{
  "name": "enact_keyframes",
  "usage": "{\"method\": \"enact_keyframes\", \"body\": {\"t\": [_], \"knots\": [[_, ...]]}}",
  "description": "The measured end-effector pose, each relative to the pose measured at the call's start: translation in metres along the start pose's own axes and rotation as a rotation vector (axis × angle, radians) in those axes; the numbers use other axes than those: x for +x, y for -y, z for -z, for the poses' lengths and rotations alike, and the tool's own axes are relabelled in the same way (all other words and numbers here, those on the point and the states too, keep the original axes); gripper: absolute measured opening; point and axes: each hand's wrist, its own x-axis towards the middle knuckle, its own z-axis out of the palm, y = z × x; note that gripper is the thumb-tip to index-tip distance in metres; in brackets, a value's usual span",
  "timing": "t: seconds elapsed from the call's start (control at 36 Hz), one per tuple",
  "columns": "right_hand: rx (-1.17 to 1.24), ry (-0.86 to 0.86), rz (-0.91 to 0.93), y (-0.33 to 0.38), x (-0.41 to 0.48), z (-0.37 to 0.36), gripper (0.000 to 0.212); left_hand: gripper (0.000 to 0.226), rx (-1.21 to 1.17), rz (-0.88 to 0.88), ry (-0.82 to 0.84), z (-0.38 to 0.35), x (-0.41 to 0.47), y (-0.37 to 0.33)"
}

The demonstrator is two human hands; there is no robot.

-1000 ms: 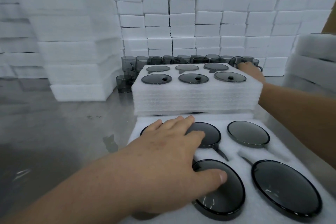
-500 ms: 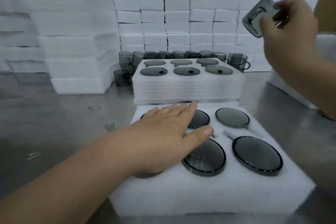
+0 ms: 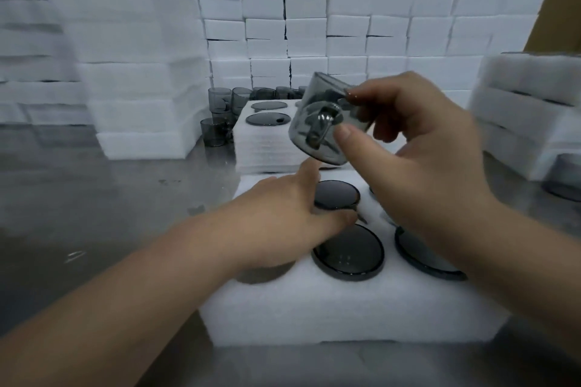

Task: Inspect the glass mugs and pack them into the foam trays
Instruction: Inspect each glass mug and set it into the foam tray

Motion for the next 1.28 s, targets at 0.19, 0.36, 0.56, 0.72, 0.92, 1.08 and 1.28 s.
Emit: {"method": "enact_keyframes", "body": {"t": [0.19,0.36,0.56,0.72,0.92,1.08,1.28], "knots": [[0.129,-0.036,-0.241,-0.009,-0.003,0.001,0.022,0.091,-0.315,0.002,-0.157,0.000,0.003,0.001],[0.051,0.004,-0.189,-0.007,-0.006,0.003,0.027,0.063,-0.312,-0.069,-0.412,0.000,-0.003,-0.008],[-0.067,0.036,-0.067,-0.002,-0.009,0.003,0.028,0.058,-0.244,-0.067,-0.559,0.001,-0.006,-0.012],[-0.037,0.075,-0.051,0.000,-0.009,0.003,0.028,0.055,-0.275,-0.063,-0.592,0.001,-0.004,-0.009],[0.229,-0.069,-0.211,-0.006,-0.008,0.006,0.028,0.050,-0.343,-0.099,-0.630,-0.001,-0.004,-0.004],[0.281,-0.041,-0.347,-0.014,-0.006,0.005,0.028,0.044,-0.525,-0.211,-0.640,0.002,-0.006,-0.004],[0.309,0.085,-0.382,-0.010,-0.006,0.004,0.029,0.042,-0.587,-0.324,-0.644,0.000,-0.005,-0.001]]}}
